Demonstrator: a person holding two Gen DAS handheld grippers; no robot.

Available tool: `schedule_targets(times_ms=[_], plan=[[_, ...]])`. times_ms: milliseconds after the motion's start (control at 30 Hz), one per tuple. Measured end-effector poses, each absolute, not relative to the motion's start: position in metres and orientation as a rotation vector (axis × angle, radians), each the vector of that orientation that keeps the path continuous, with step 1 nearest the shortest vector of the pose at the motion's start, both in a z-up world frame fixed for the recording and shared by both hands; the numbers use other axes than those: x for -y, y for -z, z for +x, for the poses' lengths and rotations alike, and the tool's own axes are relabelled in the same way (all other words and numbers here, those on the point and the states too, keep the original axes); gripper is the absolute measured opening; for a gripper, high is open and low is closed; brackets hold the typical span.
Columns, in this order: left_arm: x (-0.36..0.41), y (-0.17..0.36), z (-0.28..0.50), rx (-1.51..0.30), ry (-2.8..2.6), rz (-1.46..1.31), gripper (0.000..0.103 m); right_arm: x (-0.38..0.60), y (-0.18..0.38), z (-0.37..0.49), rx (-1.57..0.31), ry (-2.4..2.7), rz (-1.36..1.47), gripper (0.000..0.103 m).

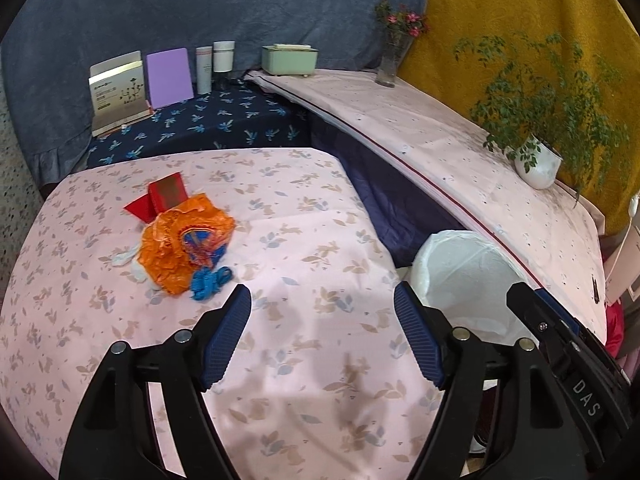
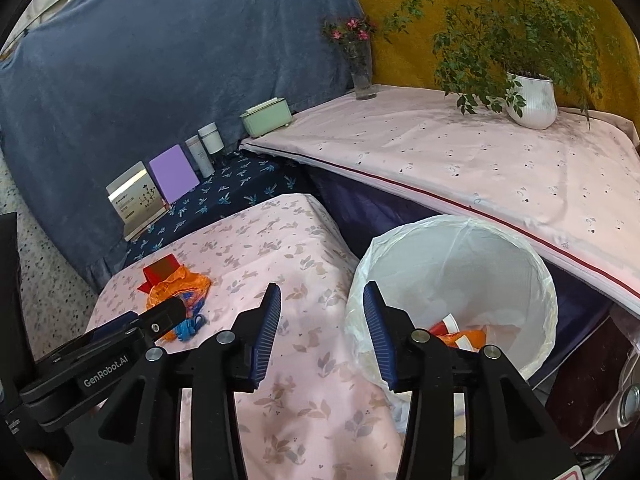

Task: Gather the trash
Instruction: 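Withdraw both tools from the bin back over the table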

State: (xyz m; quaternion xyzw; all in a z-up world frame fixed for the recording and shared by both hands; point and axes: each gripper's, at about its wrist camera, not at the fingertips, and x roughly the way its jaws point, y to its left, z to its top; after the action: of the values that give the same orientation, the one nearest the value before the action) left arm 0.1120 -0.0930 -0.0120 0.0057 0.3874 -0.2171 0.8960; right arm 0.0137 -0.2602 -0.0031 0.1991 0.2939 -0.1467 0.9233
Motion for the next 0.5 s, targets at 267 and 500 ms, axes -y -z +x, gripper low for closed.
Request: schedule_targets(times_ms=[267, 500], plan=[[0.057, 0.016, 0.122, -0.808, 0.384, -0.025, 0.075, 0.231, 0.003, 0.029, -0.622, 0.254, 0.381, 0.047], [0.02, 0.026, 0.136, -0.826, 0.317, -0.064, 0.075, 0.203, 0.007, 0.046, -0.653, 0.207, 0.346, 0.048]])
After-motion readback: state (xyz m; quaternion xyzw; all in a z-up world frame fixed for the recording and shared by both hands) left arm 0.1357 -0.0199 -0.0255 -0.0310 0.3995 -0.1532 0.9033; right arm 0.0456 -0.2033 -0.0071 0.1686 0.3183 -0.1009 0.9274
